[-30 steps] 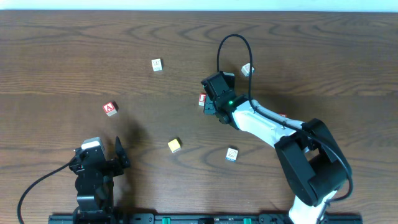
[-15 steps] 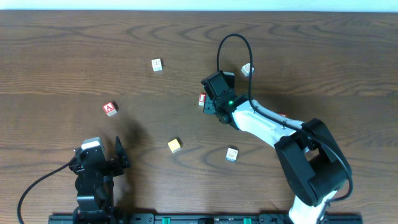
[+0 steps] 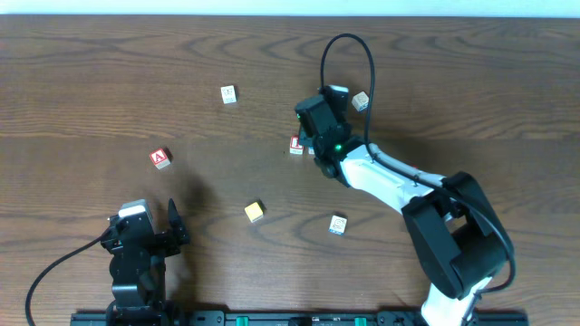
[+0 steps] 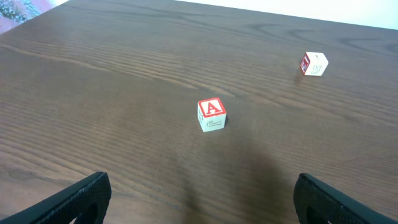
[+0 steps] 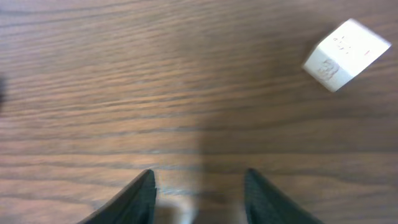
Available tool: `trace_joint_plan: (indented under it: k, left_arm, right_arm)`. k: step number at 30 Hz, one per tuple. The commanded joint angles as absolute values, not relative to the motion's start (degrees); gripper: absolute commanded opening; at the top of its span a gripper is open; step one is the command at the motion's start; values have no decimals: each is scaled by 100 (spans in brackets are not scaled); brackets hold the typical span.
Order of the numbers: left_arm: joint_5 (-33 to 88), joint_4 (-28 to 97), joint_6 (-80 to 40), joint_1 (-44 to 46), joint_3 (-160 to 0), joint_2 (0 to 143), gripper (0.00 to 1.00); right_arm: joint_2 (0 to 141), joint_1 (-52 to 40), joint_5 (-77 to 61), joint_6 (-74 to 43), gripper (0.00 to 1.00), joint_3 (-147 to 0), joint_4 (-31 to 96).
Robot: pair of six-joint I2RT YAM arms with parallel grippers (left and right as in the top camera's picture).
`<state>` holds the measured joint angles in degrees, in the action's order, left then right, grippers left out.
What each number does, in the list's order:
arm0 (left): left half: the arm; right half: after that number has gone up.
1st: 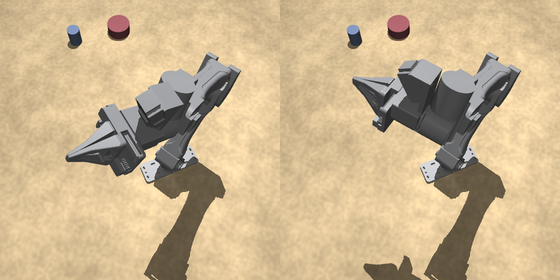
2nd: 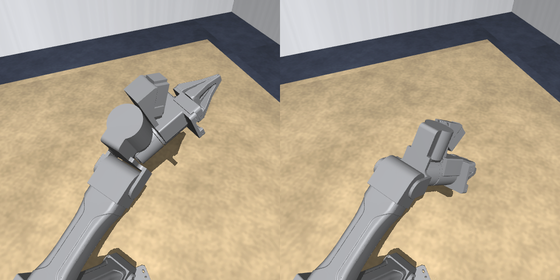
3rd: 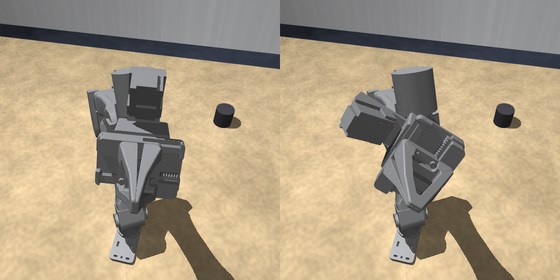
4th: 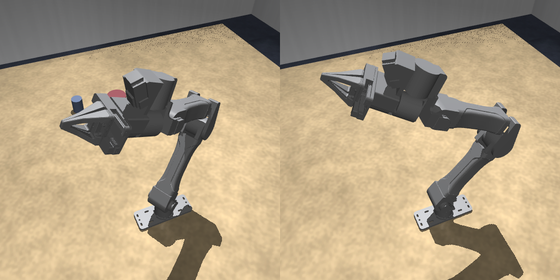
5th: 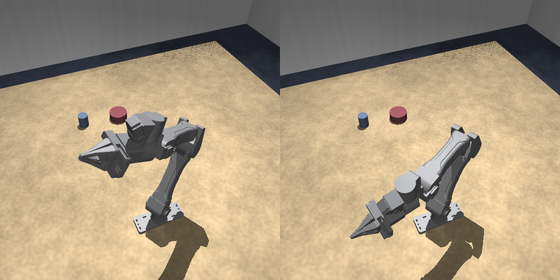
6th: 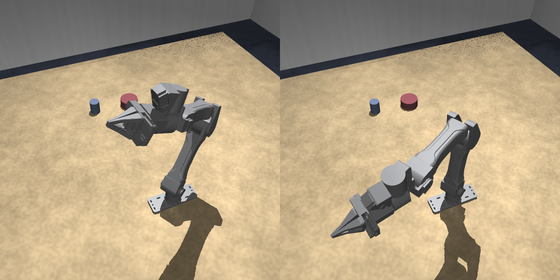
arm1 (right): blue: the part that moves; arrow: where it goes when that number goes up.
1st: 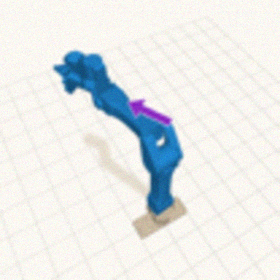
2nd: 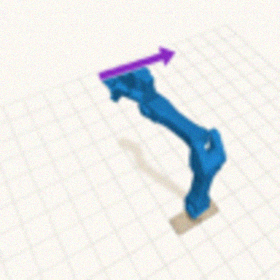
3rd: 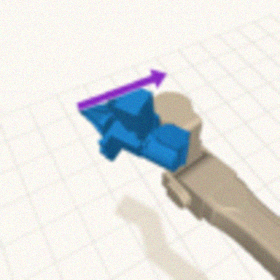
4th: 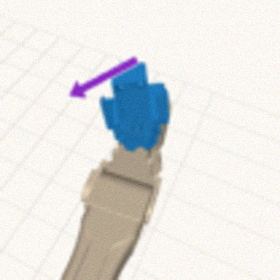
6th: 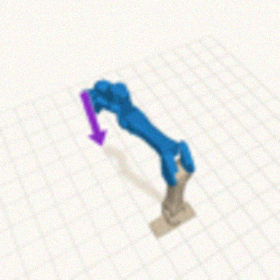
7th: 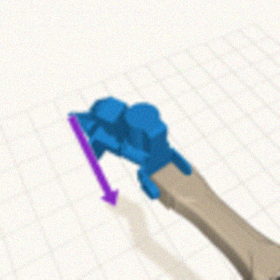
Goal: Spell out Ai2
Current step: 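Lower the 2 block next to I and open right gripper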
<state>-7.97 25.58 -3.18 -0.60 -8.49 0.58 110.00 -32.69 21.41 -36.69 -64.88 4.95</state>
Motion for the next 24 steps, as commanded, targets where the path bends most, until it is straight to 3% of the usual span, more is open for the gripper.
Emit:
trace_joint_plan:
  k: [1,2,8,24]
  left_arm:
    - [-897,2582,-362,-73,-735,25,95]
    - [-897,2582,-364,-73,-735,25,95]
    - [-897,2582,-362,-73,-735,25,95]
    - [-897,2582,-362,-73,-733,25,95]
  right_arm:
    - [10814,-3076,2418,-3636,7,-6692,773]
    - [10702,-3009,2381,-3758,1,-6696,1015]
    - [10578,-2755,1063,-3806,1,-6694,2047]
    - [10997,-2766,672,-3660,1,-6678,2062]
